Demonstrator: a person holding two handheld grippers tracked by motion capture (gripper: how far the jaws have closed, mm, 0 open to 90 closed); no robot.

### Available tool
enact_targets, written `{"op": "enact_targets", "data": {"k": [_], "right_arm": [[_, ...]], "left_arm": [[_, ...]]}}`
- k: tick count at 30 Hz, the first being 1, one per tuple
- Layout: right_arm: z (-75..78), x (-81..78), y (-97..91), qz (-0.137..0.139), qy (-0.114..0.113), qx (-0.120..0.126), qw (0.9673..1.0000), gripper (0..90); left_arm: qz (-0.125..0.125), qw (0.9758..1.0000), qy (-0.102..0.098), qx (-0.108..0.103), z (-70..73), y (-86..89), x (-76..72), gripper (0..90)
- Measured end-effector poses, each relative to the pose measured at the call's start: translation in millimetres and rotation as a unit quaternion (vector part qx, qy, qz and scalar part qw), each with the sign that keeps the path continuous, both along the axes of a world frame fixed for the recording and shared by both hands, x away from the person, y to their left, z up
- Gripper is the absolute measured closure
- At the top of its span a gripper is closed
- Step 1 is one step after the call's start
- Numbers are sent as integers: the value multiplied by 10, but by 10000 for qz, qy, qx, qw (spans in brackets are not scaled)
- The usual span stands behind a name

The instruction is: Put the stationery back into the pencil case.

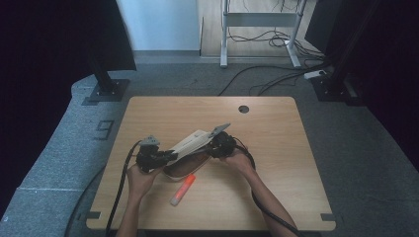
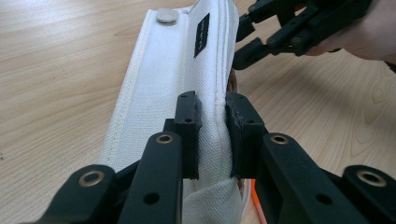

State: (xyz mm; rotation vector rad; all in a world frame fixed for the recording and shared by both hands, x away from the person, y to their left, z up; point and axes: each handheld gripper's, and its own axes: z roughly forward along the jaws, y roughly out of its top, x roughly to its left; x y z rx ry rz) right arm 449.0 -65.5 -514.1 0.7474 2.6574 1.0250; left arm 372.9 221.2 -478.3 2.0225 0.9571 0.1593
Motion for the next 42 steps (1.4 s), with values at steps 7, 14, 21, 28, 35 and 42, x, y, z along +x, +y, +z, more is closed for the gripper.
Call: {"op": "enact_targets", "data": {"k": [7,14,21,28,35,42], "right_arm": [[50,-122,-46,49,-38,100,9999,342],[103,-219,-74,201,-45,213,9996,279],[119,-362,-35,442,-31,252,9987,248],[92,-497,61,680,13,297,9972,202],[74,-589,162,867,60,308,9957,171],[48,-689,290,1153,96,326,9927,137]], "left_arm": [[36,10000,10,-7,-3,14,4,763],[47,10000,13,-15,-5,25,7,764],[45,10000,5,-6,-1,35,5,763],[39,10000,0,13,2,36,2,763],[29,10000,1,21,3,36,0,762],[25,10000,7,17,3,33,-2,761]]}}
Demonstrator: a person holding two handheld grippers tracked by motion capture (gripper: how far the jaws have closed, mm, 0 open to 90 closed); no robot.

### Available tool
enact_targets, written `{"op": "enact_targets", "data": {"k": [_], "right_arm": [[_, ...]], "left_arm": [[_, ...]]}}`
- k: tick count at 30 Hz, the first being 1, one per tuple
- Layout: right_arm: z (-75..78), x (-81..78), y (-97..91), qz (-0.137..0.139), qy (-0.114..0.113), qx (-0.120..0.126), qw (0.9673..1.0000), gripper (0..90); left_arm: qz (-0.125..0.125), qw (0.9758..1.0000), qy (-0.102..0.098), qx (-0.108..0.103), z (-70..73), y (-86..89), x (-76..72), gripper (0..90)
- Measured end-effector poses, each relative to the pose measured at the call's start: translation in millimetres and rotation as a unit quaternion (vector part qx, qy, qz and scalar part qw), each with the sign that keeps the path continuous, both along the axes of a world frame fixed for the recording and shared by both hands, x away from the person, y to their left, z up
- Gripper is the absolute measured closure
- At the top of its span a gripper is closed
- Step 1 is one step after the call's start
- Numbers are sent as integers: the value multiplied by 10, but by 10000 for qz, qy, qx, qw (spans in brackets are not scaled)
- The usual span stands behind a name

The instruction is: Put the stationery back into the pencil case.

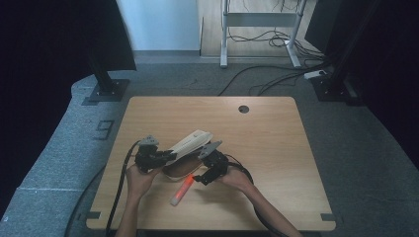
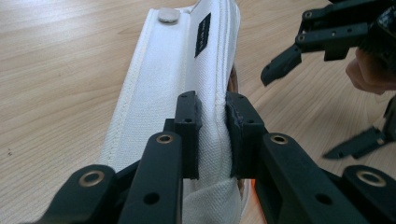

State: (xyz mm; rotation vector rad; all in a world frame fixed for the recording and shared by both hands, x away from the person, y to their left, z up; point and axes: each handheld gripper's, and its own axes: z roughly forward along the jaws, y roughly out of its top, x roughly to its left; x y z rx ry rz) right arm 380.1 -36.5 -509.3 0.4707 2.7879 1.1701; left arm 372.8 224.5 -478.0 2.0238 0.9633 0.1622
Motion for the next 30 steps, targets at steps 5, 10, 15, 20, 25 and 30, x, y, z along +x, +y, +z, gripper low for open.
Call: {"op": "enact_targets", "data": {"k": [5,10,15,20,25,30], "right_arm": [[-26,-61,93,172,8,-16,9999,138],[-55,-114,184,322,42,-12,9995,138],[-95,-148,270,474,60,-53,9988,138],[-123,-176,339,600,65,-88,9981,137],[-129,-206,395,678,77,-93,9976,137],[-149,-242,455,803,118,-103,9966,140]], "left_arm": [[-5,10000,3,-1,2,0,-1,761],[-9,10000,7,-5,1,-1,-1,760],[1,10000,4,-4,1,-2,-1,761],[-17,10000,12,5,0,-2,-1,761],[-24,10000,9,12,0,-3,-1,761],[-28,10000,8,15,1,-4,-1,761]]}}
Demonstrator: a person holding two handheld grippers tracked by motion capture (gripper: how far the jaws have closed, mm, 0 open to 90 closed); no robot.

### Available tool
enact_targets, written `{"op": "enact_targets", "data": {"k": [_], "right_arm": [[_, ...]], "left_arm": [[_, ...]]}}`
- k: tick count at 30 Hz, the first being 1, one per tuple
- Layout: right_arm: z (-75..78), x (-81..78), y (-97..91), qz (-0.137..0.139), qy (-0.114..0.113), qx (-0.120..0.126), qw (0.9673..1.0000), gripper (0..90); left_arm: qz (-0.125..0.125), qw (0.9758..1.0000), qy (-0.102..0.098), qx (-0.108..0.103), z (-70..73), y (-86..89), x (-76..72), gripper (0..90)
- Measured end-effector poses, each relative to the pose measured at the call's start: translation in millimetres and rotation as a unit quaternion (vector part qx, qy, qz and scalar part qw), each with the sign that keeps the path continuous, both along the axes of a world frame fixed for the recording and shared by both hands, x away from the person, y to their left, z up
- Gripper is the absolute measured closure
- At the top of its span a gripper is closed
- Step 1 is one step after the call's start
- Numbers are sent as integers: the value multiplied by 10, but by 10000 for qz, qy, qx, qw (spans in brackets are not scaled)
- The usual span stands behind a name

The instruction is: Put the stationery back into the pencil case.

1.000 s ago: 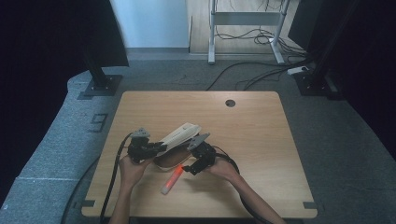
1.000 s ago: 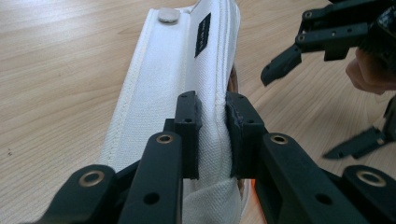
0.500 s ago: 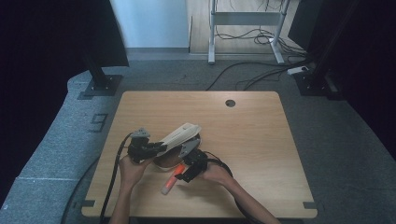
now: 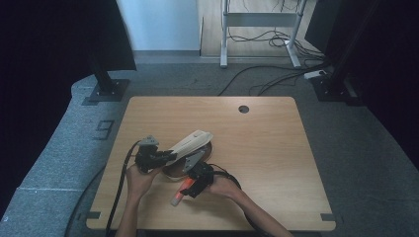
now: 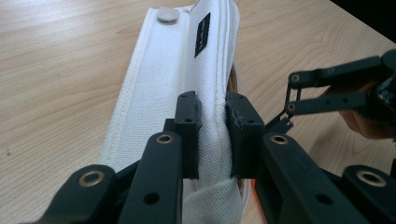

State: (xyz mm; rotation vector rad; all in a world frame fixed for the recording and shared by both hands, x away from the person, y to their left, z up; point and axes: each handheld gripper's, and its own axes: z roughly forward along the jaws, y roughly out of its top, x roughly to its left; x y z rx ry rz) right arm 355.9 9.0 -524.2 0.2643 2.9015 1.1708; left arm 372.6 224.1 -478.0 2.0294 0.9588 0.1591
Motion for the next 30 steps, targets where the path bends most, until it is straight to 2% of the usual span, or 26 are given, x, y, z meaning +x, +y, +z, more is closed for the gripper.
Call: {"op": "enact_targets", "data": {"k": [8,16,23,30], "right_arm": [[-54,-61,75,238,106,-49,9996,148],[-108,-81,92,334,143,-174,9992,154],[-133,-90,21,368,221,-271,9987,192],[-132,-115,-61,488,136,-334,9982,210]], "left_arm": [[-2,10000,-8,7,1,0,1,761],[-3,10000,-6,11,0,-3,0,761],[-15,10000,0,12,-1,-3,1,760],[-21,10000,6,7,-5,-6,4,758]]}}
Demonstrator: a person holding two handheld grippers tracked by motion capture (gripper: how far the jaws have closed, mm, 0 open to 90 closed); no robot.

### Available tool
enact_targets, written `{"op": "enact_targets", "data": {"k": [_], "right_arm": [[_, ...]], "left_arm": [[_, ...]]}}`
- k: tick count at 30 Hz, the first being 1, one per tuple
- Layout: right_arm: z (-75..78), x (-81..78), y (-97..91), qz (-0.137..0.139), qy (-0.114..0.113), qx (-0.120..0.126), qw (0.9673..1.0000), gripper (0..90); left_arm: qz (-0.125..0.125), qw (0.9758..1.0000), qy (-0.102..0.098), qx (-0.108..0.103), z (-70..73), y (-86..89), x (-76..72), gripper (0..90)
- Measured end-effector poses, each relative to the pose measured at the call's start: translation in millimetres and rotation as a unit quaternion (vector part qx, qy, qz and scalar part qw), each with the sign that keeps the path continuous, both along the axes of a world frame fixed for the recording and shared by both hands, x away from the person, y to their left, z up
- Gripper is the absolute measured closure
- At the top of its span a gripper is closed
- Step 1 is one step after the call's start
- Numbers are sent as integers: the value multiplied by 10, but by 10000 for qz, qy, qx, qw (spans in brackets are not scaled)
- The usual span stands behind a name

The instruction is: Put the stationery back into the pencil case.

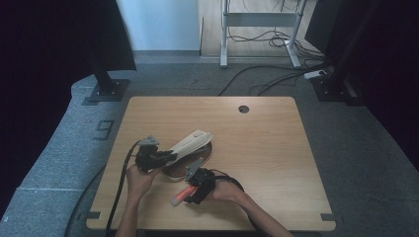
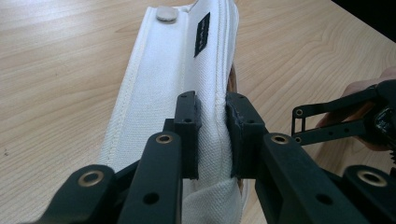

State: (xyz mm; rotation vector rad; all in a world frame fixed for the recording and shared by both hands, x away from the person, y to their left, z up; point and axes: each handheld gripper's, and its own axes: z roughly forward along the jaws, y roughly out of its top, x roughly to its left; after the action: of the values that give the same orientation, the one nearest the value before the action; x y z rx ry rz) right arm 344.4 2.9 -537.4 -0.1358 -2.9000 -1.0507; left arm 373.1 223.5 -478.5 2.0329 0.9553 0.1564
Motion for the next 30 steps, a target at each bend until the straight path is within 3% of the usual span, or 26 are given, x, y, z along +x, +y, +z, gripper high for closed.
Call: {"op": "enact_targets", "data": {"k": [4,7,13,19,30], "right_arm": [[9,-3,-48,-16,-106,-81,9999,241],[18,-2,-90,-172,-217,-68,9996,348],[33,-8,-112,-201,-359,-98,9991,496],[46,-17,-121,-92,-303,-102,9994,629],[52,-45,-124,-147,-331,-122,9993,656]], "left_arm": [[4,10000,7,-5,-3,-4,0,758],[2,10000,15,-10,-3,-5,0,757],[0,10000,18,-9,-3,-6,0,757],[-11,10000,24,-6,-4,-5,1,756],[-7,10000,25,1,-4,-9,-1,757]]}}
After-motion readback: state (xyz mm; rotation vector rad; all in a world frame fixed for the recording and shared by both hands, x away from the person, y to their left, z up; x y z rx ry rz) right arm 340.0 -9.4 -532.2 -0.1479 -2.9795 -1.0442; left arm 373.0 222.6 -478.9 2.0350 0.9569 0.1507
